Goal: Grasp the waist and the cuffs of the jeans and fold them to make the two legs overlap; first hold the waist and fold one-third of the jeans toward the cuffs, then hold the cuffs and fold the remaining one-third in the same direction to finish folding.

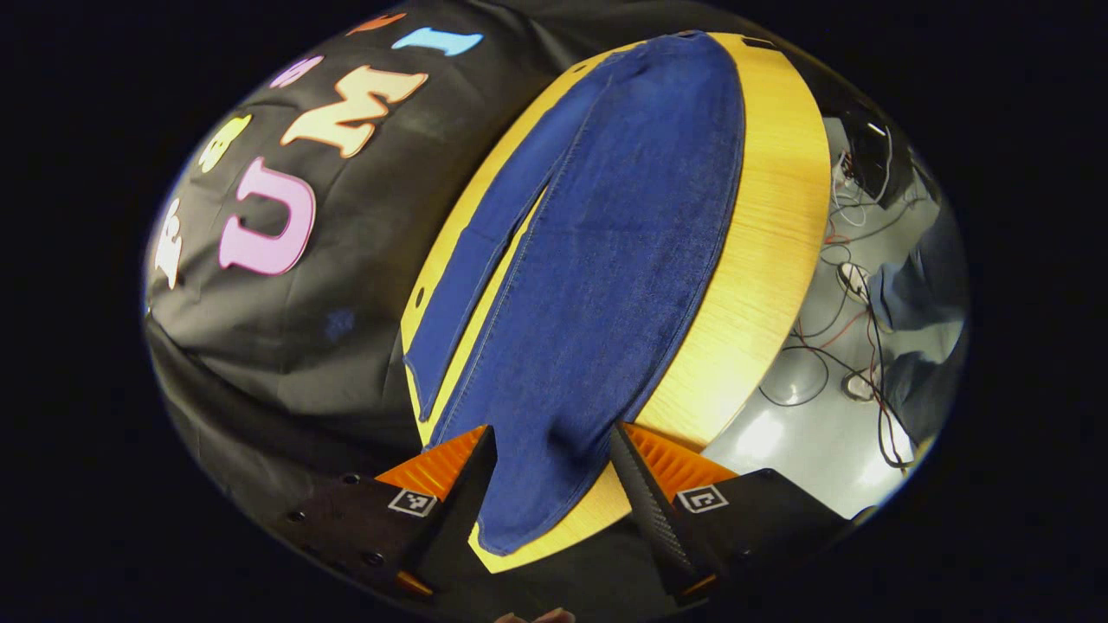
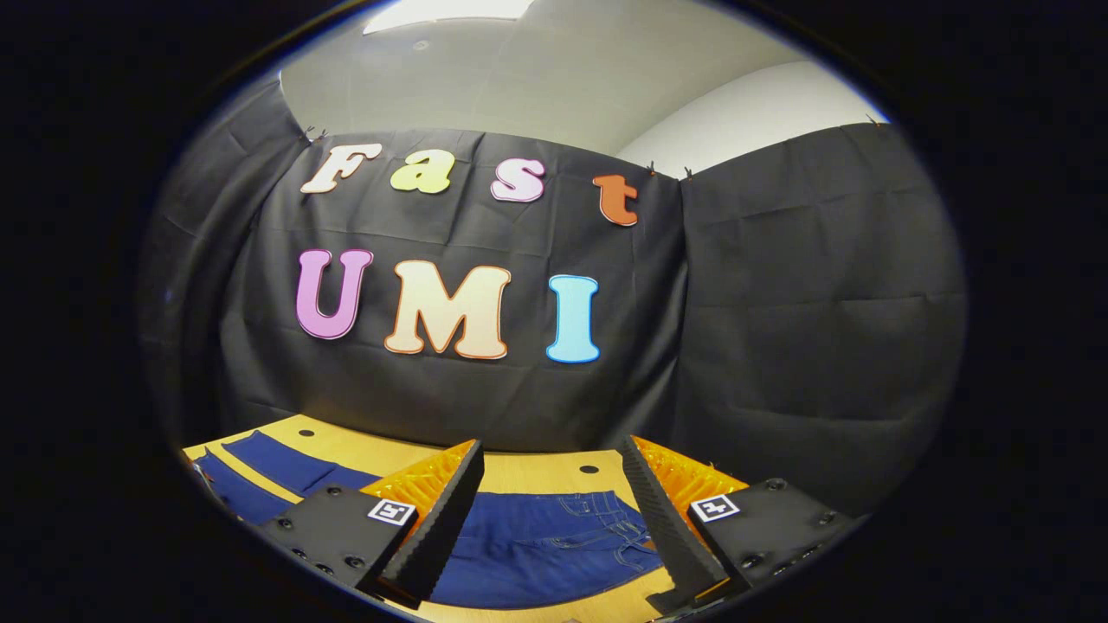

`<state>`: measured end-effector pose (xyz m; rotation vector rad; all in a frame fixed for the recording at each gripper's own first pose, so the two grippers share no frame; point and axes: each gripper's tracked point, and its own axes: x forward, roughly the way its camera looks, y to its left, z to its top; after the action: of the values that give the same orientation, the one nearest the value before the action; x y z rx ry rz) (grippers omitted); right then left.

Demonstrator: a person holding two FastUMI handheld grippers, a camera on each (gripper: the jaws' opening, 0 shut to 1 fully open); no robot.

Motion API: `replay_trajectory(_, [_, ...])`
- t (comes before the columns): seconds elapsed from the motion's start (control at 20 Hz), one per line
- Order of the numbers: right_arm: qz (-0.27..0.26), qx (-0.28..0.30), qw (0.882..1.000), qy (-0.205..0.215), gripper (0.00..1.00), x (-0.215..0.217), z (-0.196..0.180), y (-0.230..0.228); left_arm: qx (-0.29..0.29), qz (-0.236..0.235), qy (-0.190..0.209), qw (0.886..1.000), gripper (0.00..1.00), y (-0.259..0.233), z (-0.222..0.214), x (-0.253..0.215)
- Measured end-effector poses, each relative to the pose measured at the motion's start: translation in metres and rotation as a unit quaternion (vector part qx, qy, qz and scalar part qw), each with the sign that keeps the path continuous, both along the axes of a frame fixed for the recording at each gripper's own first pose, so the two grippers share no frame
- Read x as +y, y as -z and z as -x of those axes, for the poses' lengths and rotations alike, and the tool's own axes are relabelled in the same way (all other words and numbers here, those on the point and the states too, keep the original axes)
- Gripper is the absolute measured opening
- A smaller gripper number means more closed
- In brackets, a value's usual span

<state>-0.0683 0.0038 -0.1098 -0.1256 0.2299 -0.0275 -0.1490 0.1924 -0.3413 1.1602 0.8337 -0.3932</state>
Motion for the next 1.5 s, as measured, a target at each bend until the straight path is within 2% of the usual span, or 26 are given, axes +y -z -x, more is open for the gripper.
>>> replay_trajectory(0.1, [0.001, 0.003, 1.000, 0.006, 0.99, -0.002, 0.000, 0.002, 0.015, 0.003, 0.013, 1.000, 0.84, 0.006, -0.004, -0.003])
replay_trajectory(0.2, [0.003, 0.002, 1.000, 0.008, 0.99, 0.000, 0.001, 0.001, 0.028, 0.010, 0.021, 0.999, 0.67, 0.011, -0.006, -0.003])
replay_trajectory(0.25, [0.003, 0.002, 1.000, 0.007, 0.99, 0.002, 0.001, 0.002, 0.038, 0.012, 0.023, 0.999, 0.65, 0.015, -0.007, -0.004])
replay_trajectory(0.4, [0.010, 0.008, 1.000, -0.003, 0.99, 0.007, -0.003, 0.010, 0.072, 0.016, 0.026, 0.997, 0.30, 0.024, -0.004, -0.012])
replay_trajectory(0.45, [0.014, 0.010, 1.000, -0.007, 0.99, 0.006, -0.006, 0.013, 0.078, 0.022, 0.019, 0.997, 0.24, 0.026, -0.002, -0.010])
replay_trajectory(0.5, [0.019, 0.015, 1.000, -0.013, 1.00, 0.005, -0.008, 0.018, 0.074, 0.026, 0.017, 0.997, 0.09, 0.026, -0.003, -0.011])
replay_trajectory(0.6, [0.041, 0.035, 0.998, -0.035, 0.98, 0.003, -0.010, 0.036, 0.066, 0.031, 0.002, 0.997, 0.01, 0.026, -0.003, -0.010])
replay_trajectory(0.75, [0.092, 0.076, 0.990, -0.075, 1.00, -0.014, -0.007, 0.072, 0.070, 0.041, -0.015, 0.997, 0.00, 0.025, -0.004, -0.010])
replay_trajectory(0.85, [0.128, 0.099, 0.983, -0.083, 1.00, -0.037, -0.008, 0.092, 0.072, 0.046, -0.021, 0.996, 0.00, 0.024, -0.002, -0.009])
replay_trajectory(1.05, [0.198, 0.162, 0.961, -0.102, 1.00, -0.076, 0.008, 0.148, 0.067, 0.047, -0.028, 0.996, 0.00, 0.024, -0.001, -0.009])
replay_trajectory(1.25, [0.261, 0.246, 0.922, -0.145, 0.99, -0.106, 0.037, 0.209, 0.068, 0.047, -0.033, 0.996, 0.00, 0.024, 0.000, -0.009])
replay_trajectory(1.5, [0.321, 0.308, 0.871, -0.207, 1.00, -0.118, 0.057, 0.262, 0.068, 0.048, -0.049, 0.995, 0.02, 0.023, 0.001, -0.009])
